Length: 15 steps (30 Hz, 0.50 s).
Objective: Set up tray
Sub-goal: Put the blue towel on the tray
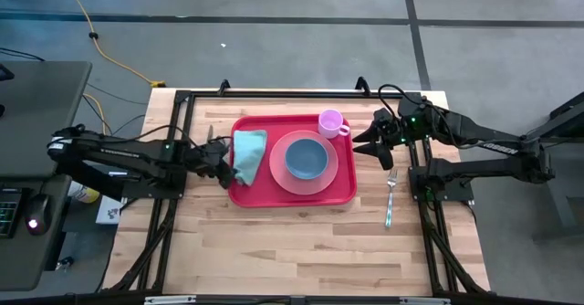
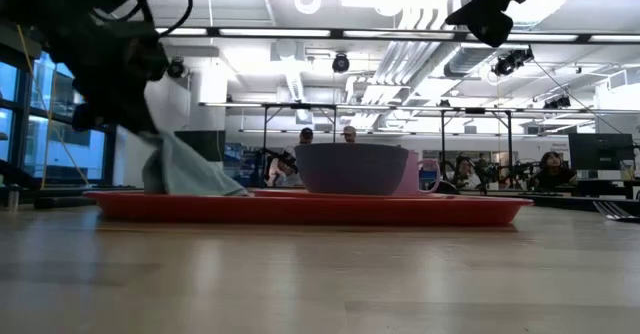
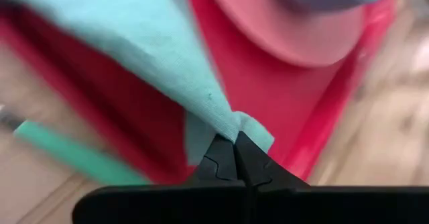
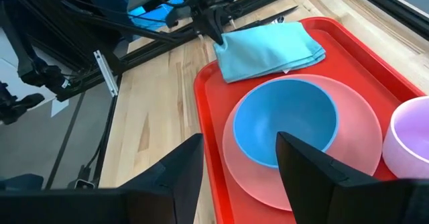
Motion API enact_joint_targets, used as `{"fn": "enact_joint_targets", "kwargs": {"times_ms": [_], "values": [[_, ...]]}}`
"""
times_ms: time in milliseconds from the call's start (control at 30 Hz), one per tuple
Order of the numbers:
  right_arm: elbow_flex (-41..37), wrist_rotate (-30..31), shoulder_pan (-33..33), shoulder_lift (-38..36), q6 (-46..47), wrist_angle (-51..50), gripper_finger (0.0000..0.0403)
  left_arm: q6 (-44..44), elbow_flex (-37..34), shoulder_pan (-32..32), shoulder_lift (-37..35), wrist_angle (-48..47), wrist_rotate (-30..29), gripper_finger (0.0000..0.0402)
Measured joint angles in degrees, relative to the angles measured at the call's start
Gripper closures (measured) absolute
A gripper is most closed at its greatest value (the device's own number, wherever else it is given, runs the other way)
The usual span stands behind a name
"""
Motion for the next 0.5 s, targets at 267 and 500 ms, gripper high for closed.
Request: {"fn": "enact_joint_targets", "kwargs": {"times_ms": [267, 500], "values": [[0.0, 0.7, 0.0, 0.0, -0.2, 0.0, 0.0236, -1.2, 0.0, 0.0, 2.6, -5.2, 1.9, 0.0391], [0.0, 2.6, 0.0, 0.0, -0.2, 0.0, 0.0236, -1.5, 0.0, 0.0, 4.8, -1.5, -2.2, 0.0393]]}}
